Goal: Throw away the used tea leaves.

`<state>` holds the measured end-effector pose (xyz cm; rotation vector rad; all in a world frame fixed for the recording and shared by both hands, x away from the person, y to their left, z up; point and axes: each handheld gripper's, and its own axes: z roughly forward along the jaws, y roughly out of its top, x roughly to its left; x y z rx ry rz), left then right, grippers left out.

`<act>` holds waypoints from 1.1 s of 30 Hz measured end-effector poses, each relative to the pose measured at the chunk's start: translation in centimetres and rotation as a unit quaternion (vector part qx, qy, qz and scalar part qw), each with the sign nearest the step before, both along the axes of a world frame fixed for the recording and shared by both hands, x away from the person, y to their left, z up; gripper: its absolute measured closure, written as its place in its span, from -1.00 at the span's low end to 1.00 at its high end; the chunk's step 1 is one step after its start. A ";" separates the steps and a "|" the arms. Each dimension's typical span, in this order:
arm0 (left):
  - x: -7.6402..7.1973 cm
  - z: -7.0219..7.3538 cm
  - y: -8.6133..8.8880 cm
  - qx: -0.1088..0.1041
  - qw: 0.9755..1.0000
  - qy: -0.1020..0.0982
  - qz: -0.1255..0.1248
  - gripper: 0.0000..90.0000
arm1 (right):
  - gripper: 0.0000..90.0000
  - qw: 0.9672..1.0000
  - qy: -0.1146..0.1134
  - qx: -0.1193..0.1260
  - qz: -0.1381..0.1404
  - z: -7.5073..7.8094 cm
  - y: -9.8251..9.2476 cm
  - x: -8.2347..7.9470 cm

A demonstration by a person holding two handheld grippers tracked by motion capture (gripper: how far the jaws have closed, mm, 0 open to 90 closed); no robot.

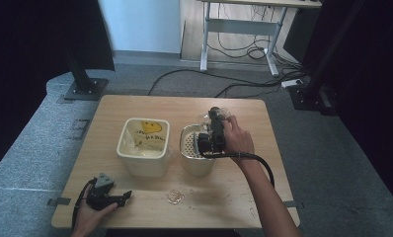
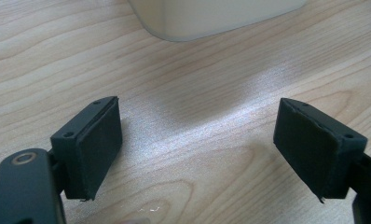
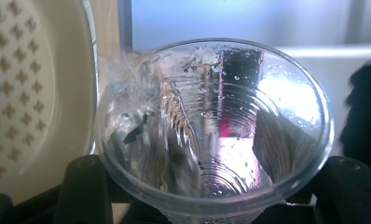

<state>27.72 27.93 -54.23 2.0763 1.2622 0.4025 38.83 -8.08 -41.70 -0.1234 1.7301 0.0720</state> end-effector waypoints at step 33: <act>0.0 0.0 -0.1 0.006 1.000 -0.003 -0.001 -0.66 | -0.22 0.867 0.237 0.437 0.026 2.4 -1.2 -0.2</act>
